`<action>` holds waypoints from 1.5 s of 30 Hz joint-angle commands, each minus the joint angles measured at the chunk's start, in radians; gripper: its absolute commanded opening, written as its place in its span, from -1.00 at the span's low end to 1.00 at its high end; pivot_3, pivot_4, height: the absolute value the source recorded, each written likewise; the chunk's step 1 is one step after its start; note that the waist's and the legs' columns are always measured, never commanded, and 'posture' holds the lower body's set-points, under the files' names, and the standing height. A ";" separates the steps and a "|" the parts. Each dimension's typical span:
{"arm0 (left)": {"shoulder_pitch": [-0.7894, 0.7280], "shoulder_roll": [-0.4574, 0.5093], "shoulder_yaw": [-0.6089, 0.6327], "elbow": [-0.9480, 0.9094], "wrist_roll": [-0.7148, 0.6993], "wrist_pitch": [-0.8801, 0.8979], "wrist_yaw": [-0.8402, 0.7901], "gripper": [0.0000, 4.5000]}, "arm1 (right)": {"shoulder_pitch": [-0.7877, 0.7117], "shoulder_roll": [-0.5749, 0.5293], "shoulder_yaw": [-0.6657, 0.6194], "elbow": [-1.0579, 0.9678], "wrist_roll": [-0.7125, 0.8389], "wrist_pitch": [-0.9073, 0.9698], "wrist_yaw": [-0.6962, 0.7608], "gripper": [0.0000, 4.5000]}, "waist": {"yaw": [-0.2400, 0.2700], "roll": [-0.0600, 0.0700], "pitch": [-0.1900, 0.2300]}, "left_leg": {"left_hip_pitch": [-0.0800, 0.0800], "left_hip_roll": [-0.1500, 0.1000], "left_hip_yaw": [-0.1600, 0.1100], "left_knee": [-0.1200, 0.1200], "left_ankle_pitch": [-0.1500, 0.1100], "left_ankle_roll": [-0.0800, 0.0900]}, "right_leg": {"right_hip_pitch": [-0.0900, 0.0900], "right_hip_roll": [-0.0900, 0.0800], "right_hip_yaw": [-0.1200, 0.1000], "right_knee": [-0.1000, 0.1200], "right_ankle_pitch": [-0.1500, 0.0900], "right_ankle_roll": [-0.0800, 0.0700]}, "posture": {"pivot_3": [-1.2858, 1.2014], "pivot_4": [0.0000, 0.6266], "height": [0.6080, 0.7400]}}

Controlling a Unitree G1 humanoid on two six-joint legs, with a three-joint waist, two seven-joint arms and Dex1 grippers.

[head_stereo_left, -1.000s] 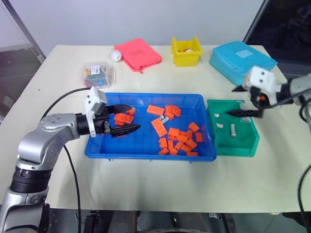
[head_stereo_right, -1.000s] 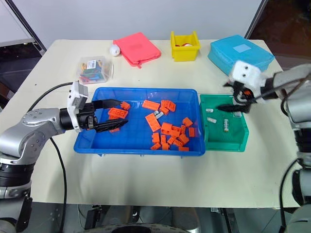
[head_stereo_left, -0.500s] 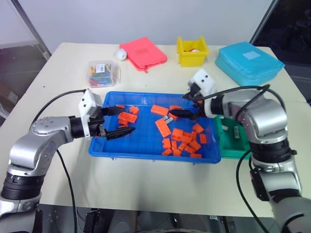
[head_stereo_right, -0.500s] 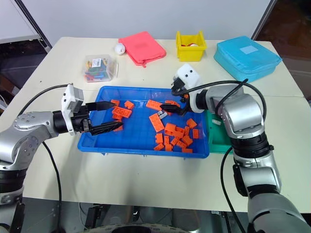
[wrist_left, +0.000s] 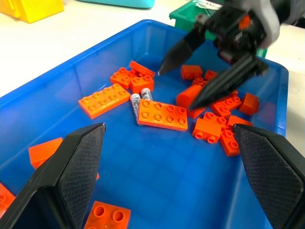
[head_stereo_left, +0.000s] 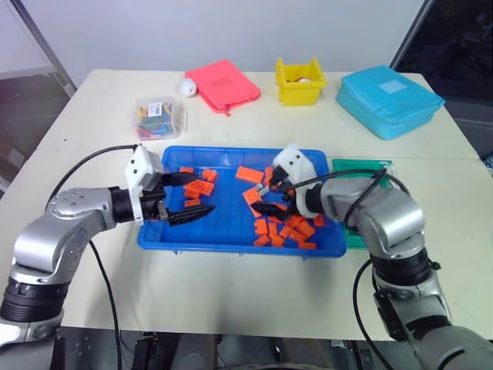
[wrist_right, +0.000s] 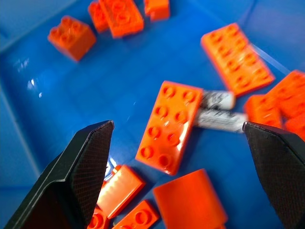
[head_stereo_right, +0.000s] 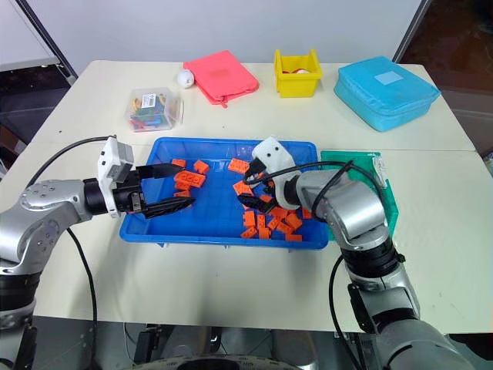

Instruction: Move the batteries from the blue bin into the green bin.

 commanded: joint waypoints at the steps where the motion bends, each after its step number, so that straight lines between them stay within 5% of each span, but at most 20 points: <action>1: -0.009 -0.006 0.009 -0.014 -0.003 -0.014 0.003 1.00 | -0.005 -0.002 0.023 0.025 -0.001 -0.078 -0.018 0.99 | -0.001 0.000 0.000 | 0.000 0.000 0.000 0.000 0.000 0.000 | 0.000 0.000 0.000 0.000 0.000 0.000 | 0.03 -0.52 1.00; 15: 0.020 -0.010 0.034 -0.044 -0.016 -0.006 0.036 1.00 | 0.015 0.002 0.102 0.116 -0.002 -0.187 -0.036 0.99 | -0.001 0.000 0.000 | 0.000 0.000 0.000 -0.001 0.000 0.000 | 0.000 0.001 0.000 0.000 0.000 0.000 | 0.03 -0.52 1.00; 18: 0.024 -0.010 0.037 -0.049 -0.019 -0.006 0.043 1.00 | 0.025 -0.003 0.115 0.119 -0.005 -0.198 -0.035 0.66 | -0.001 0.000 0.000 | 0.000 0.000 0.000 -0.001 0.000 0.000 | 0.000 0.000 0.000 0.000 0.000 0.000 | 0.03 -0.52 1.00; 24: 0.021 -0.011 0.043 -0.043 -0.026 -0.004 0.050 1.00 | 0.025 -0.013 0.123 0.117 -0.008 -0.209 -0.038 -0.58 | -0.001 0.000 0.000 | 0.000 0.000 0.000 0.000 0.000 0.000 | 0.000 0.000 0.000 0.000 0.000 0.000 | 0.03 -0.52 1.00; 36: 0.020 -0.009 0.039 -0.025 -0.027 -0.012 0.047 1.00 | -0.122 0.023 0.063 0.023 0.100 -0.106 0.004 -0.58 | -0.002 0.000 0.000 | 0.001 0.001 0.000 -0.001 0.000 0.000 | 0.000 0.001 0.000 0.000 0.000 0.000 | 0.03 -0.52 1.00; 45: -0.003 0.022 0.056 -0.017 -0.052 0.012 0.022 1.00 | -0.056 -0.005 0.180 0.038 0.148 -0.168 0.092 -0.58 | 0.000 0.000 0.000 | 0.000 0.000 0.000 -0.001 0.000 0.000 | 0.000 -0.001 0.000 -0.001 0.000 0.000 | 0.03 -0.52 1.00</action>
